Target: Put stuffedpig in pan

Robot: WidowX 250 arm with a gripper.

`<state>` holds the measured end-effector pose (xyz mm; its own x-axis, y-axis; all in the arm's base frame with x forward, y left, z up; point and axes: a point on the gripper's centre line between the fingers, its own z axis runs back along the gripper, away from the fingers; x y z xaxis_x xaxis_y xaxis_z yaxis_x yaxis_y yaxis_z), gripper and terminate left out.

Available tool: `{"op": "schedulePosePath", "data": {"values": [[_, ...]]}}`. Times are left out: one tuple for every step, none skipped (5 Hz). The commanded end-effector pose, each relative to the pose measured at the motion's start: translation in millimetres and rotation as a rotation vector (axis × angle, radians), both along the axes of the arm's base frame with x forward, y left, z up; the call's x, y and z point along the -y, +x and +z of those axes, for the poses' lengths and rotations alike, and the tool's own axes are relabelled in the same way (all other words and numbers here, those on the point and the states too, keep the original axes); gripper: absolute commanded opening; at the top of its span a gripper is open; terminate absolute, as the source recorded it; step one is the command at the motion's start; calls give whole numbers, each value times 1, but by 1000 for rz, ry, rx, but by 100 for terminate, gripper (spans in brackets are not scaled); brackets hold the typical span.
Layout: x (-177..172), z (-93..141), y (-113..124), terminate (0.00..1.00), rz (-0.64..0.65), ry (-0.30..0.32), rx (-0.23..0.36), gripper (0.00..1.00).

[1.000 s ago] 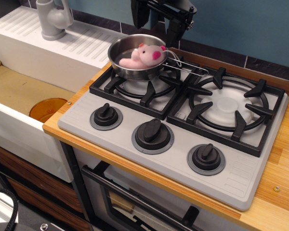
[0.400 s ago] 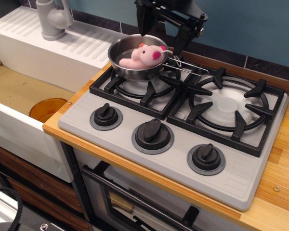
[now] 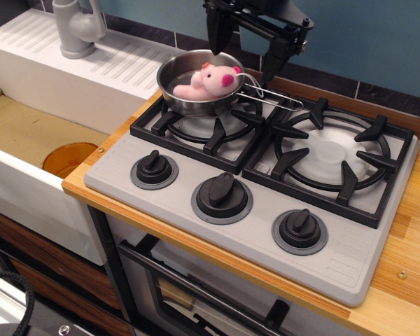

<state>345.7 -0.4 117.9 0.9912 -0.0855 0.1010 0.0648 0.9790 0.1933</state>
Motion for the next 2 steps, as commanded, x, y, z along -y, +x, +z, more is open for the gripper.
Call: {"op": "schedulePosePath", "data": {"values": [[10, 16, 8, 0, -4, -27, 75, 100], [12, 11, 13, 100, -3, -94, 38, 100]]}}
